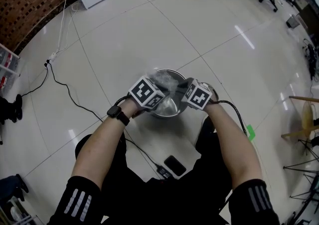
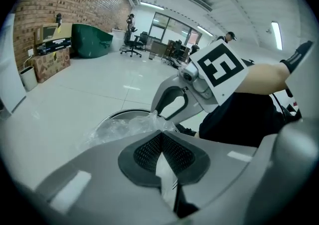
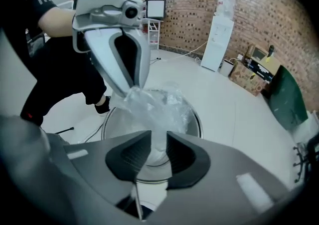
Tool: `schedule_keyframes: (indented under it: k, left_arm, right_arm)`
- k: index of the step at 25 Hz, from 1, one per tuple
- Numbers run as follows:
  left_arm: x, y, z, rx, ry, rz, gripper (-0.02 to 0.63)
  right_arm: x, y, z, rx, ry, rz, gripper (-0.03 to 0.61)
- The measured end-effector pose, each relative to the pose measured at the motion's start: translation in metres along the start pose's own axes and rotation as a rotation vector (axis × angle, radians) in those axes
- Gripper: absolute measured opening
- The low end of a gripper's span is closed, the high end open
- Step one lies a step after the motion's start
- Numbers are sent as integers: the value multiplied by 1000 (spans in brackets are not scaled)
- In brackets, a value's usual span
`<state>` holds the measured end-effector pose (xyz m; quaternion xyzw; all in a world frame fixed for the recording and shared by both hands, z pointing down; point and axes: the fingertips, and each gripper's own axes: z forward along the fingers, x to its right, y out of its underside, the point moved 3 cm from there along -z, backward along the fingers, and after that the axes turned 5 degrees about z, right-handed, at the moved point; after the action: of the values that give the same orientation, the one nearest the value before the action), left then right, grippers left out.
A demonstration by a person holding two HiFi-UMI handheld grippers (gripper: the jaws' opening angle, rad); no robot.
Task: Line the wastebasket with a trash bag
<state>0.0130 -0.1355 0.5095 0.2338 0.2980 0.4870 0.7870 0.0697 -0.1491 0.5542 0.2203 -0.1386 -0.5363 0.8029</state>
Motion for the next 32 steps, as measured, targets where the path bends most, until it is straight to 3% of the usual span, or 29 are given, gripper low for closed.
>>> schedule_keyframes:
  k: [2, 9, 13, 18, 22, 25, 30, 32]
  left_arm:
    - [8, 4, 7, -23, 29, 20, -3]
    - [34, 0, 21, -34, 102, 113, 37]
    - [53, -6, 12, -69, 149, 223, 112]
    - [58, -12, -21, -118, 64, 400, 138]
    - [32, 32, -30, -326, -63, 477, 150]
    - [18, 64, -18, -439, -108, 519, 192]
    - [2, 88, 1, -512, -139, 558, 196]
    - [-2, 92, 6, -520, -139, 540, 128]
  right_arm:
    - [5, 4, 0, -28, 15, -30, 14]
    - [15, 31, -11, -118, -14, -86, 6]
    - [18, 43, -27, -147, -42, -104, 6]
    - [22, 64, -39, -188, -59, -107, 6]
    - [24, 85, -38, -247, -73, -81, 6]
    - [28, 95, -36, -271, -80, -32, 6]
    - [24, 90, -35, -265, -102, -35, 6]
    - [23, 91, -33, -265, -105, -34, 6]
